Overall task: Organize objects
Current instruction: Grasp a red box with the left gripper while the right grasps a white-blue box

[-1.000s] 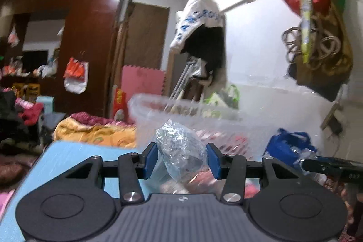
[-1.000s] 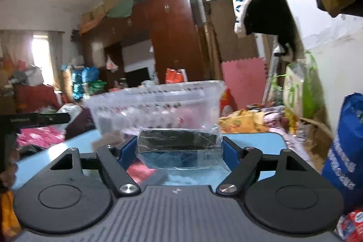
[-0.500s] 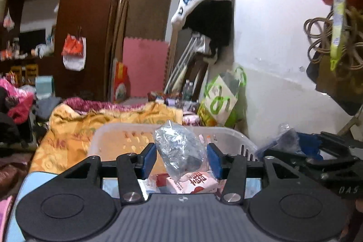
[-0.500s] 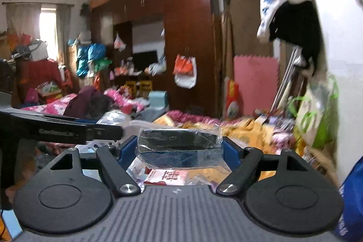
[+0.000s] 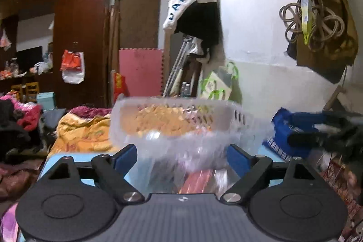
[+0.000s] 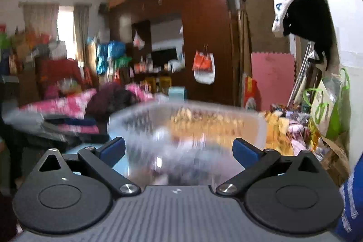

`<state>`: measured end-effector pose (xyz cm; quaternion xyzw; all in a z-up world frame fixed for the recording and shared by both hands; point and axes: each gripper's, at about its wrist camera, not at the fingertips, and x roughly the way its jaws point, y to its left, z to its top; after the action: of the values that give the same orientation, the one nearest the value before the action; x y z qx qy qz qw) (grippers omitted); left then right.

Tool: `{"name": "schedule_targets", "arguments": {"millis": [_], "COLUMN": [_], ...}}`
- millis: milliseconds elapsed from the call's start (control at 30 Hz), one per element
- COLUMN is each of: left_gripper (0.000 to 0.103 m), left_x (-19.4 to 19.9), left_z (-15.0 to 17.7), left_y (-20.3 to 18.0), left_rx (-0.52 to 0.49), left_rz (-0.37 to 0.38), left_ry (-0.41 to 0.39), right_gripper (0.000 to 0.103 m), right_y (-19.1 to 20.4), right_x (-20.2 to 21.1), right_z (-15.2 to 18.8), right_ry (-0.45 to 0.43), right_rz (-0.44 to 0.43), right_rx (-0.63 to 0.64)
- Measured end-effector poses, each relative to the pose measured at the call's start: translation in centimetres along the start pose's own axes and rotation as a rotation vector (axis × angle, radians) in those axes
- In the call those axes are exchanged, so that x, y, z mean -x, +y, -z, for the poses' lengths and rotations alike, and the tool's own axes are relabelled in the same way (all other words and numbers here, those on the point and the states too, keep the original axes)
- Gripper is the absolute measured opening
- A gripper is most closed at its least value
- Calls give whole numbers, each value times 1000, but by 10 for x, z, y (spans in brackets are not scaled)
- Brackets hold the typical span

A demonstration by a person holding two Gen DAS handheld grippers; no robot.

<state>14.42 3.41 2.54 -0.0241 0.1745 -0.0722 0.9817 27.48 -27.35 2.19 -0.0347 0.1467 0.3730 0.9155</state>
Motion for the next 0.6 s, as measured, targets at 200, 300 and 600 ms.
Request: {"name": "schedule_targets", "arguments": {"millis": [200, 300, 600], "left_gripper": [89, 89, 75], "left_x": [-26, -43, -73], "left_z": [26, 29, 42], "left_y": [9, 5, -1], "left_rx": [64, 78, 145], "left_rz": [38, 92, 107], "left_ry": [78, 117, 184], "right_gripper": [103, 103, 103], "right_y": [3, 6, 8], "right_x": [-30, -43, -35], "right_z": [52, 61, 77], "right_ry": [80, 111, 115], "right_rz": [2, -17, -54], "right_rx": [-51, -50, -82]}}
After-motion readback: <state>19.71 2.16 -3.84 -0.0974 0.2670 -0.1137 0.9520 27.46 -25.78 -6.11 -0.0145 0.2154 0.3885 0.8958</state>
